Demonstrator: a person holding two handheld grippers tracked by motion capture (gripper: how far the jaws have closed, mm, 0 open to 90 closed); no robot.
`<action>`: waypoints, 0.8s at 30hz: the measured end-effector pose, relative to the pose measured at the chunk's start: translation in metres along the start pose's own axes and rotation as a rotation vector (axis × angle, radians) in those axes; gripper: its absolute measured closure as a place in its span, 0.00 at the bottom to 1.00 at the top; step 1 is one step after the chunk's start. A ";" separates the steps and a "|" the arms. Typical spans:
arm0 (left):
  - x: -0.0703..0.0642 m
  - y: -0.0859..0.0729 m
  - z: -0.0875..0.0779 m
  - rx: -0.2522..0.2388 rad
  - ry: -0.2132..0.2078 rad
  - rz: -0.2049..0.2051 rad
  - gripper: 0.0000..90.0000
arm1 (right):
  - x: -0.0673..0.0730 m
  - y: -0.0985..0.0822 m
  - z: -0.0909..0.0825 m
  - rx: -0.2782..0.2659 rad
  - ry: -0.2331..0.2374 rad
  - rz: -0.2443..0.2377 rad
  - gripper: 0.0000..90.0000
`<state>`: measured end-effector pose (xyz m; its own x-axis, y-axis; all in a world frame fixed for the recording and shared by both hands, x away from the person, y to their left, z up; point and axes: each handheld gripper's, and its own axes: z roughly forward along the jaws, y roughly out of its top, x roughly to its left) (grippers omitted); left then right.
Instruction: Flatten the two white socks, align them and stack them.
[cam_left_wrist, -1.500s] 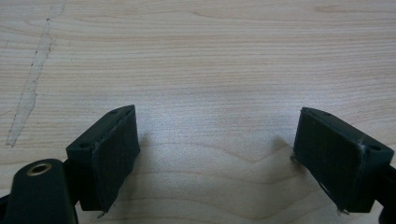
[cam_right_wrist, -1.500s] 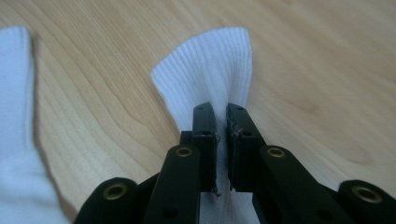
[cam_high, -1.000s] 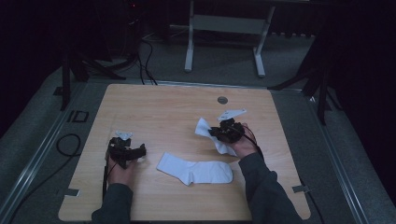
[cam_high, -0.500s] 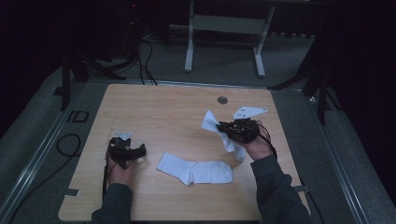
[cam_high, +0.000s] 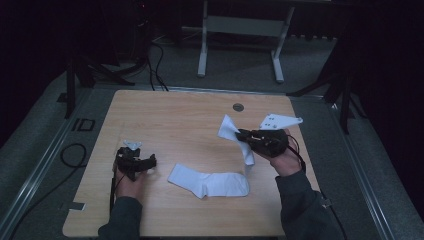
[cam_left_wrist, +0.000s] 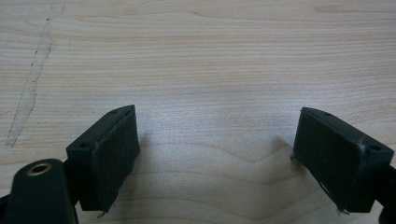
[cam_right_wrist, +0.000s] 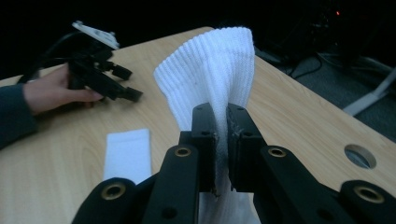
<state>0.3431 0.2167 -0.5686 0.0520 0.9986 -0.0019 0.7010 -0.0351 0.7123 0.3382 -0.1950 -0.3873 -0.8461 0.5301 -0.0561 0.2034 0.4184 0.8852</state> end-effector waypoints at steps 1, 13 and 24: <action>0.000 0.000 0.000 0.001 0.000 0.000 0.16 | 0.002 0.001 -0.001 -0.002 0.002 -0.004 0.92; 0.000 0.000 0.000 0.002 0.000 0.001 0.16 | 0.033 -0.010 0.003 0.018 0.093 -0.006 0.91; -0.001 0.000 0.000 0.005 0.008 -0.004 0.16 | 0.055 -0.033 0.059 0.084 0.138 0.058 0.91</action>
<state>0.3426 0.2156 -0.5685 0.0431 0.9991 0.0011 0.7048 -0.0312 0.7087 0.3141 -0.1364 -0.4466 -0.8902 0.4511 0.0631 0.2895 0.4534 0.8430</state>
